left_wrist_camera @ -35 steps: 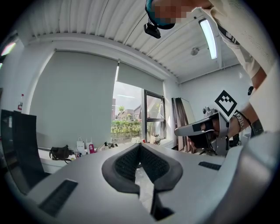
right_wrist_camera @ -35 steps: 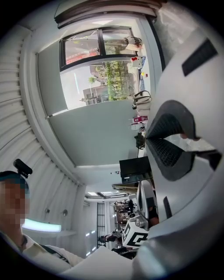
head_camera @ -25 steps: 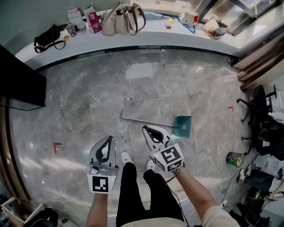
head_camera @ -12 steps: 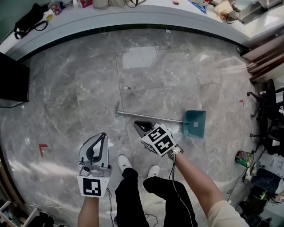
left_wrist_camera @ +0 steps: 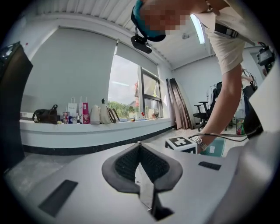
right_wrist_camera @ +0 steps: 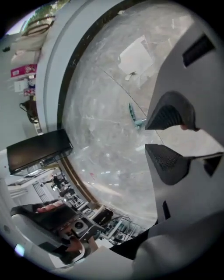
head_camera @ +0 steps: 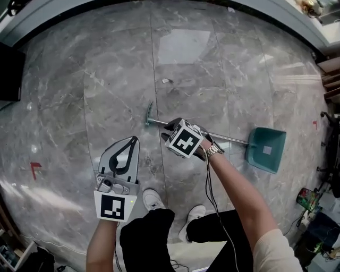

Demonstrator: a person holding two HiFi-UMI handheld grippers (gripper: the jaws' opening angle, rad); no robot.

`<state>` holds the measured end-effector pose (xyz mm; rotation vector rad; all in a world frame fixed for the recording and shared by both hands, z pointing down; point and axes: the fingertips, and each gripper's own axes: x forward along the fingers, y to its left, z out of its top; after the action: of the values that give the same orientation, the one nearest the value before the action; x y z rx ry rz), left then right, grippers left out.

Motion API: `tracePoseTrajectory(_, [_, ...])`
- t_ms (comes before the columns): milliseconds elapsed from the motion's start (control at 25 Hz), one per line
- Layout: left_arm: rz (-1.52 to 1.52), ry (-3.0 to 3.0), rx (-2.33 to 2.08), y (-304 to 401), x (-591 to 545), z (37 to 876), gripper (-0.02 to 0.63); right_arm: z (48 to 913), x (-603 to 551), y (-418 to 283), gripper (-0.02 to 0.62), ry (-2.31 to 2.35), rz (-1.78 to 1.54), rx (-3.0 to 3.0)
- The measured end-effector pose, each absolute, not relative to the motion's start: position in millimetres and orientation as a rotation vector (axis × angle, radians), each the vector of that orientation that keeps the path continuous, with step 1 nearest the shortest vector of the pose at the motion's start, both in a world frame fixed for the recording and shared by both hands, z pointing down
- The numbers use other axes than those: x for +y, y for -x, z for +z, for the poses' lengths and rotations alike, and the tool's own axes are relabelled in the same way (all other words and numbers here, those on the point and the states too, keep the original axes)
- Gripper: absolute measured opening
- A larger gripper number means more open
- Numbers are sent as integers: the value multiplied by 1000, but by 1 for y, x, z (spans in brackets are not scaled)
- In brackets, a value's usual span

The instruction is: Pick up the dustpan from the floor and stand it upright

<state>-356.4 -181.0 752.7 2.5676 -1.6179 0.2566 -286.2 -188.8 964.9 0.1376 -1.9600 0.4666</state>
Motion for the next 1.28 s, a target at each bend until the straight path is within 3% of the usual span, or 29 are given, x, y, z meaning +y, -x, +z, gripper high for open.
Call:
tracePoseTrajectory(80, [245, -2577, -1600, 359, -185, 787, 11, 1007, -188, 292, 112, -87, 422, -1929])
tracePoseTrajectory(440, [195, -2672, -1649, 364, -194, 876, 11, 1110, -198, 308, 115, 102, 227, -1880])
tracePoseTrajectory(1040, [129, -2585, -1668, 368, -182, 918, 11, 1153, -214, 319, 114, 50, 118, -1785])
tracePoseTrajectory(1280, [302, -2706, -1599, 361, -181, 926, 11, 1166, -211, 320, 109, 23, 100, -1797])
